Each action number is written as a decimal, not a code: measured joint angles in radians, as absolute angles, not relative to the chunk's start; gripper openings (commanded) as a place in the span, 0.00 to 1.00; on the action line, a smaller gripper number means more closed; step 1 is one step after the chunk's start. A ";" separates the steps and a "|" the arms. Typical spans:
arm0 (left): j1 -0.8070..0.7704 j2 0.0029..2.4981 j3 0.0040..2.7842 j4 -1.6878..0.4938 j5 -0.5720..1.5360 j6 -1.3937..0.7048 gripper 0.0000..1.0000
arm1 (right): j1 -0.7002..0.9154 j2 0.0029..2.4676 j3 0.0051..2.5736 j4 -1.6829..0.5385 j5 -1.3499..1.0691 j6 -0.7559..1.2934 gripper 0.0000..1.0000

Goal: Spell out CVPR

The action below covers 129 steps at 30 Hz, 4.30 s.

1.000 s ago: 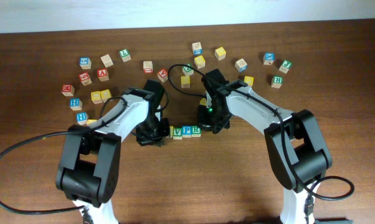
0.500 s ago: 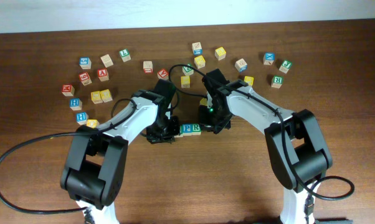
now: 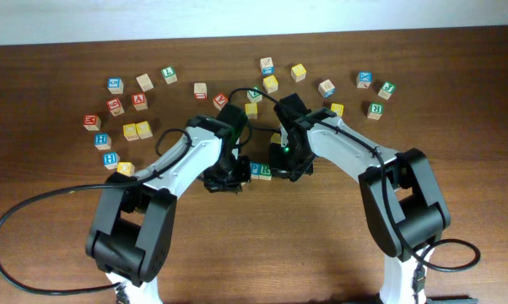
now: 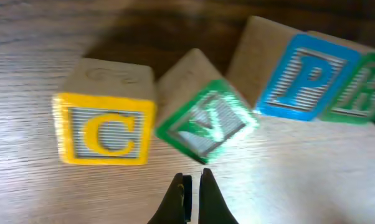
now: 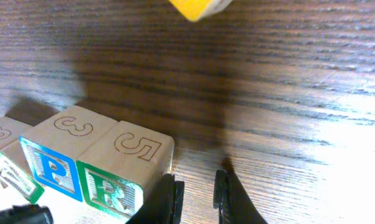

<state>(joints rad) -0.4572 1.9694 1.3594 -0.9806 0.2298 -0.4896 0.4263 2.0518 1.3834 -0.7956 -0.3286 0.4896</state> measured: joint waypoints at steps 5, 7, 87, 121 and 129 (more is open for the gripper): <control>-0.467 1.969 1.366 -0.976 0.275 -0.455 0.00 | 0.426 2.052 1.383 -0.796 -0.329 0.489 0.13; -0.461 1.969 1.414 -1.001 0.273 -0.425 0.00 | 0.426 2.052 1.383 -0.796 -0.329 0.487 0.13; 0.047 1.902 1.290 -0.982 -0.019 -0.577 0.00 | 0.701 2.032 1.391 -0.640 -0.263 0.524 0.04; -0.083 1.903 1.169 -0.974 0.102 -0.564 0.00 | 0.511 2.019 1.711 -0.729 -0.196 0.494 0.05; -0.190 1.903 1.169 -0.948 0.124 -0.569 0.00 | 0.559 2.116 1.711 -0.687 -0.181 0.495 0.04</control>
<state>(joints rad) -0.1898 1.9026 1.1687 -0.9482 0.1242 -0.5694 0.5587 2.1162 1.7107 -0.6868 -0.1806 0.4946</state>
